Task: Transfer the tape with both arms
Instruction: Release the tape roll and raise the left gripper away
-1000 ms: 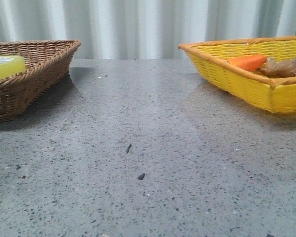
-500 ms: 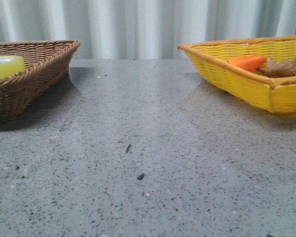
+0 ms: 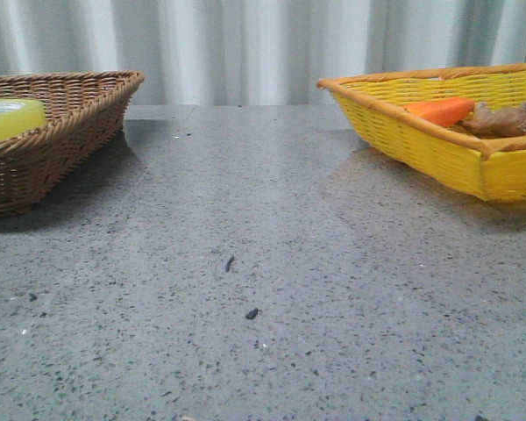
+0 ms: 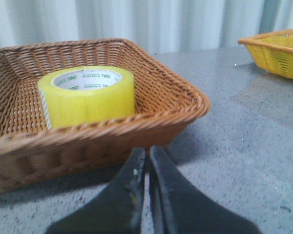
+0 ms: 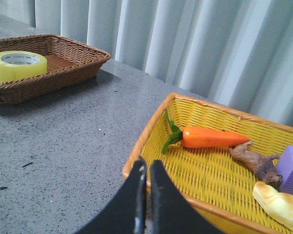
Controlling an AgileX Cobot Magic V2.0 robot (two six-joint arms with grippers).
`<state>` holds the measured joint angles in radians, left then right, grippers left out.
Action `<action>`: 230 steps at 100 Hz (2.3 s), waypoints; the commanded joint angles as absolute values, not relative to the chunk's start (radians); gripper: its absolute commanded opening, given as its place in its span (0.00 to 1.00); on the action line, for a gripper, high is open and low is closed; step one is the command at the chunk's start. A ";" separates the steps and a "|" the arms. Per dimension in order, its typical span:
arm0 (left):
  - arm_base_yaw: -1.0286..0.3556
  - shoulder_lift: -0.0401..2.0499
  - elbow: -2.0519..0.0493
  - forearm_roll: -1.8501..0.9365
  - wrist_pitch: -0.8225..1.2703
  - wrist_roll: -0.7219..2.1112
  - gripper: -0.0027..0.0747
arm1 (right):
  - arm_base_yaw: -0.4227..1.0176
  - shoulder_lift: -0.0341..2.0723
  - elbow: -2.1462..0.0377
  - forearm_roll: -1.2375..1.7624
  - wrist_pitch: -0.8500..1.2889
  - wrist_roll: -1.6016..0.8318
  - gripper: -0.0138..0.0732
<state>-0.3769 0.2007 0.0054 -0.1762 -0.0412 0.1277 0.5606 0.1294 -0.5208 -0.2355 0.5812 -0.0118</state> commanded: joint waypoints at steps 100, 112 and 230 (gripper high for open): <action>-0.124 -0.032 0.013 -0.138 0.268 0.089 0.01 | 0.557 0.142 -0.545 -0.254 0.509 -0.022 0.11; -0.124 -0.032 0.013 -0.138 0.268 0.089 0.01 | 0.557 0.142 -0.545 -0.254 0.509 -0.022 0.11; -0.124 -0.032 0.013 -0.138 0.268 0.089 0.01 | 0.014 -0.028 0.034 -0.063 0.314 -0.022 0.11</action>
